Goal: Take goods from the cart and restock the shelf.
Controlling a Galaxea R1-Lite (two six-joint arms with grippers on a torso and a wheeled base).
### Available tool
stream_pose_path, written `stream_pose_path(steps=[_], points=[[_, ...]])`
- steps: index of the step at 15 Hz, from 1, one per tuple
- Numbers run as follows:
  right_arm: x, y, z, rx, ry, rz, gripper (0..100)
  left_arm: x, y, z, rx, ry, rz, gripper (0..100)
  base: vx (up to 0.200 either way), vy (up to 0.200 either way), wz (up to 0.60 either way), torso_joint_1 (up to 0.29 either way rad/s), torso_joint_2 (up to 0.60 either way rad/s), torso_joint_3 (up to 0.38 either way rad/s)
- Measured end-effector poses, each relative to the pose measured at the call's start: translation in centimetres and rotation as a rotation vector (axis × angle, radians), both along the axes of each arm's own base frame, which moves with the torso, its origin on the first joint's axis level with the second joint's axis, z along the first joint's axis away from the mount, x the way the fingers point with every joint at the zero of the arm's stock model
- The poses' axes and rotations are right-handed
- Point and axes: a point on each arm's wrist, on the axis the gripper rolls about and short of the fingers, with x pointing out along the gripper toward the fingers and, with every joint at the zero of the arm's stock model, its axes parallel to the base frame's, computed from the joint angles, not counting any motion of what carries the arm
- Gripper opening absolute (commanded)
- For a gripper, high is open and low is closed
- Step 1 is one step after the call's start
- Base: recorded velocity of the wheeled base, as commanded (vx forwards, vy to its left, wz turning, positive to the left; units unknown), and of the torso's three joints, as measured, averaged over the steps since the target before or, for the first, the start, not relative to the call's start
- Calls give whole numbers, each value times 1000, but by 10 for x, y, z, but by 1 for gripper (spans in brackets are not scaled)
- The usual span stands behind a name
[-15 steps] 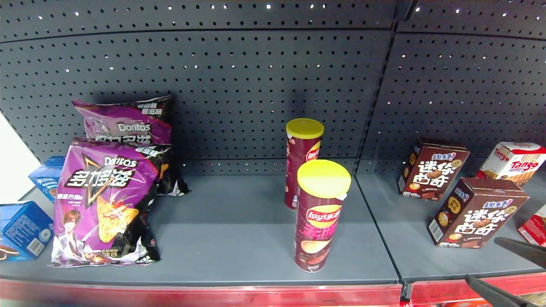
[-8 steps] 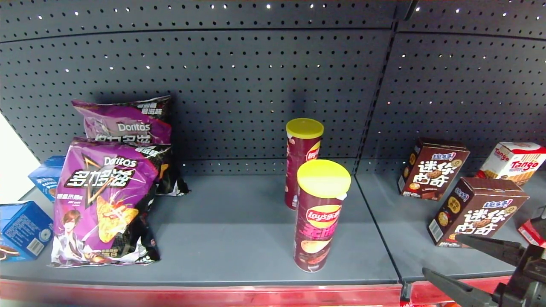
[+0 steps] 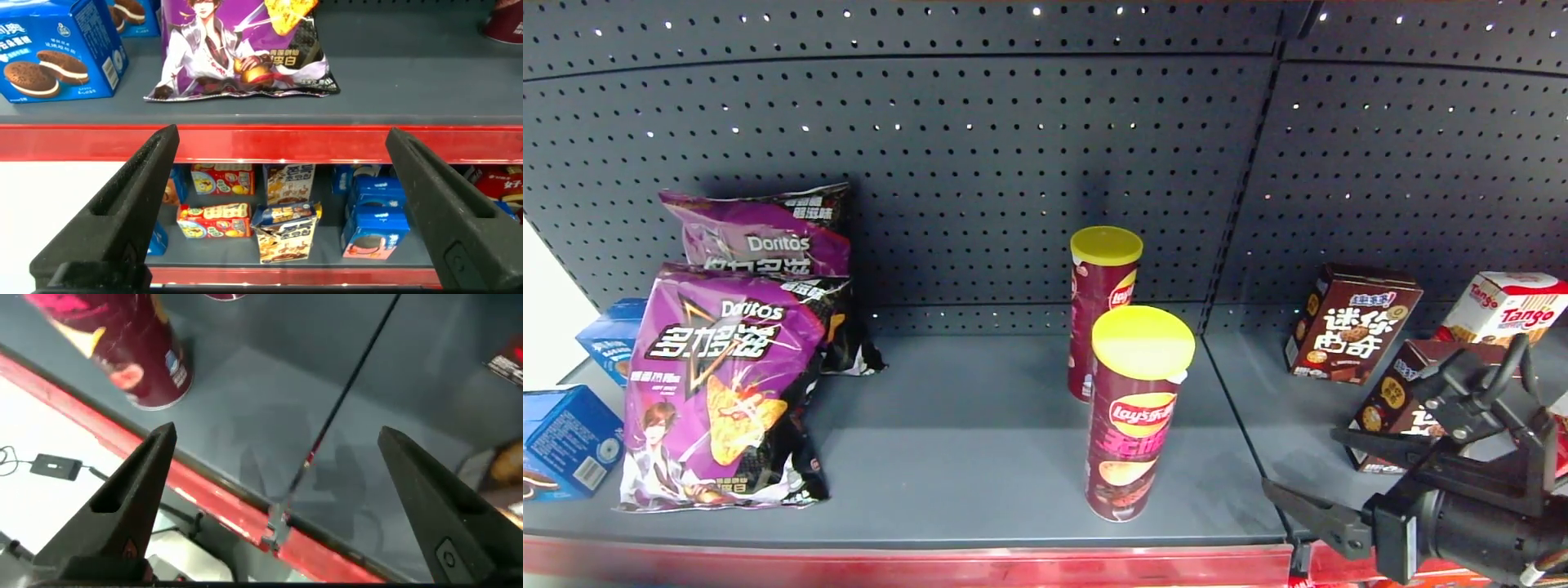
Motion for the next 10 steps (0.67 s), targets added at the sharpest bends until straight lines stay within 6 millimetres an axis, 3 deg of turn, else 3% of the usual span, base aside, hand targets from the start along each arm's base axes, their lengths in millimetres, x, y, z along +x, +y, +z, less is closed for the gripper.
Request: stream_pose_path(steps=[10], points=[[35, 48, -11, -4, 22, -25, 100, 0, 0, 0, 0, 0, 0, 100, 0, 0, 0, 0, 0, 0]])
